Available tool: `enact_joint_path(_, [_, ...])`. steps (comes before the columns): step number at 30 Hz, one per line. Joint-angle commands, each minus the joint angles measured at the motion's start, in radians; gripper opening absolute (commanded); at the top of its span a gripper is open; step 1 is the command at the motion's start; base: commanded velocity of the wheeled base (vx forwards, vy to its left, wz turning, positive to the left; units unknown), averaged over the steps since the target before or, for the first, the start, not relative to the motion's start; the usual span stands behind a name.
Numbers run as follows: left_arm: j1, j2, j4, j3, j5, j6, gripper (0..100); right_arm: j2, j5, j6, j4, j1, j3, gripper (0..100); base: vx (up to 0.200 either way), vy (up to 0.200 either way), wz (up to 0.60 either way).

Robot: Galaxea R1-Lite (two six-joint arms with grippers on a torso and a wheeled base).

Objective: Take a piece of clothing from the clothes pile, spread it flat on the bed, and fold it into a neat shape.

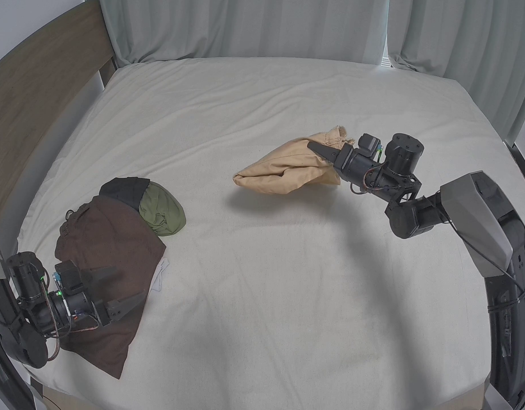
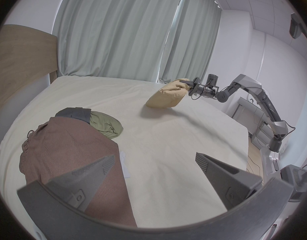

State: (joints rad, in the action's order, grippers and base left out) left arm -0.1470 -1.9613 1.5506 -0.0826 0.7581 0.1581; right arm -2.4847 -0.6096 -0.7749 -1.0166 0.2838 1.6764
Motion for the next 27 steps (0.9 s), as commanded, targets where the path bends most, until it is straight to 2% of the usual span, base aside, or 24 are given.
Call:
enact_joint_path(1, [-0.006,-0.014,0.0,-0.002,0.009,0.001,100,-0.094,-0.001,-0.015,0.003,-0.017,0.022,0,0.0,0.0,0.0])
enact_joint_path(12, [0.0,-0.013,0.0,0.003,0.009,0.001,100,-0.045,-0.001,-0.009,-0.138,-0.005,-0.28,0,0.0,0.0,0.0])
enact_joint_path(19, [0.003,-0.013,0.0,0.004,0.009,0.001,100,-0.059,0.001,-0.009,-0.218,-0.002,-0.372,0,0.0,0.0,0.0])
enact_joint_path(27, [0.003,-0.011,0.0,0.004,0.009,0.001,100,-0.094,0.002,-0.007,-0.264,0.008,-0.4,0,0.0,0.0,0.0])
